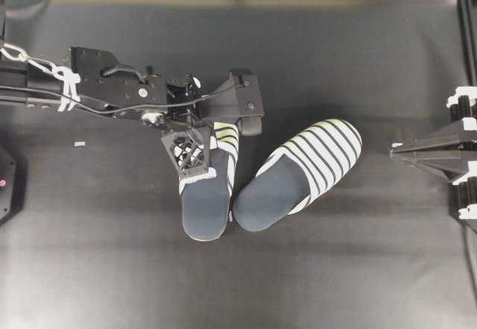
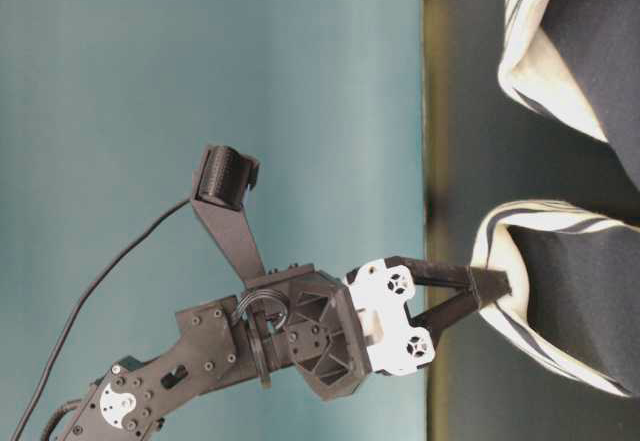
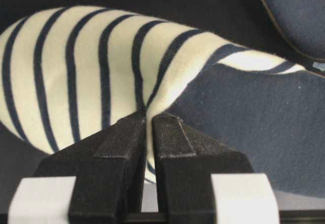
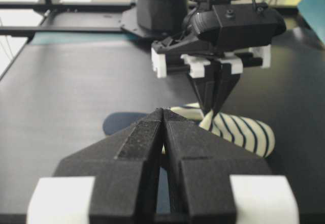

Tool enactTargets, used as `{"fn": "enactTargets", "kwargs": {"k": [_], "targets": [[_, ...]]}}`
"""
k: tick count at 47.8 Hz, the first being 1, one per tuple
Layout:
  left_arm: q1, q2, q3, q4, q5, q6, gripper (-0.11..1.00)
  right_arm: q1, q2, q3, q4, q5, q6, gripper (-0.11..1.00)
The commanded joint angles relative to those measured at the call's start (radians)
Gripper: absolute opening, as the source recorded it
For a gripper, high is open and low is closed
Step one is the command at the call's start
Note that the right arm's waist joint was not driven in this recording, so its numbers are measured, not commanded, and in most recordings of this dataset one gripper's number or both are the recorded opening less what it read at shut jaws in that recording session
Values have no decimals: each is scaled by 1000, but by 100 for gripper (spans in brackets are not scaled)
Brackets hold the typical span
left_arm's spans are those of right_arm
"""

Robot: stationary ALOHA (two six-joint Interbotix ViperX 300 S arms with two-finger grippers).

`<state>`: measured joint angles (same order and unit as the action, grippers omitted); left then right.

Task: Arrange the slippers with the left arm.
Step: 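Rotate the left slipper with the left gripper to point straight forward, then release the left slipper and move the left gripper to the right slipper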

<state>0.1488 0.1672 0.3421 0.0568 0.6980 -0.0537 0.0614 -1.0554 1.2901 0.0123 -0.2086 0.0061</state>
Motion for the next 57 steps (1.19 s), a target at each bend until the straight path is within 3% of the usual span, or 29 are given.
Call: {"fn": "enactTargets", "kwargs": {"k": [1, 7, 10, 23, 26, 29, 33, 39, 44, 51, 57], "targets": [[-3, -6, -5, 3, -5, 3, 2, 0, 5, -6, 3, -11, 8, -1], [-3, -6, -5, 3, -6, 2, 3, 0, 5, -6, 5, -9, 8, -1], [-5, -6, -3, 3, -6, 3, 8, 0, 5, -5, 5, -9, 8, -1], [-15, -15, 17, 3, -2, 6, 78, 0, 5, 0, 5, -11, 8, -1], [-18, -28, 11, 3, 0, 17, 86, 0, 5, 0, 5, -9, 8, -1], [-23, -44, -2, 3, -3, 51, 86, 0, 5, 3, 5, -11, 8, -1], [-38, -63, -34, 3, -12, 137, 85, 0, 5, 3, 5, -11, 8, -1], [-81, -61, -106, 3, -83, 357, 84, 0, 5, 6, 5, -11, 8, -1], [-104, -20, -158, 3, -178, 584, 84, 0, 5, 6, 5, -14, 8, -1], [-107, 60, -202, 3, -318, 830, 84, 0, 5, 8, 5, -12, 8, -1], [-106, 143, -241, 3, -380, 933, 84, 2, 3, 11, 5, -12, 8, -1]]}}
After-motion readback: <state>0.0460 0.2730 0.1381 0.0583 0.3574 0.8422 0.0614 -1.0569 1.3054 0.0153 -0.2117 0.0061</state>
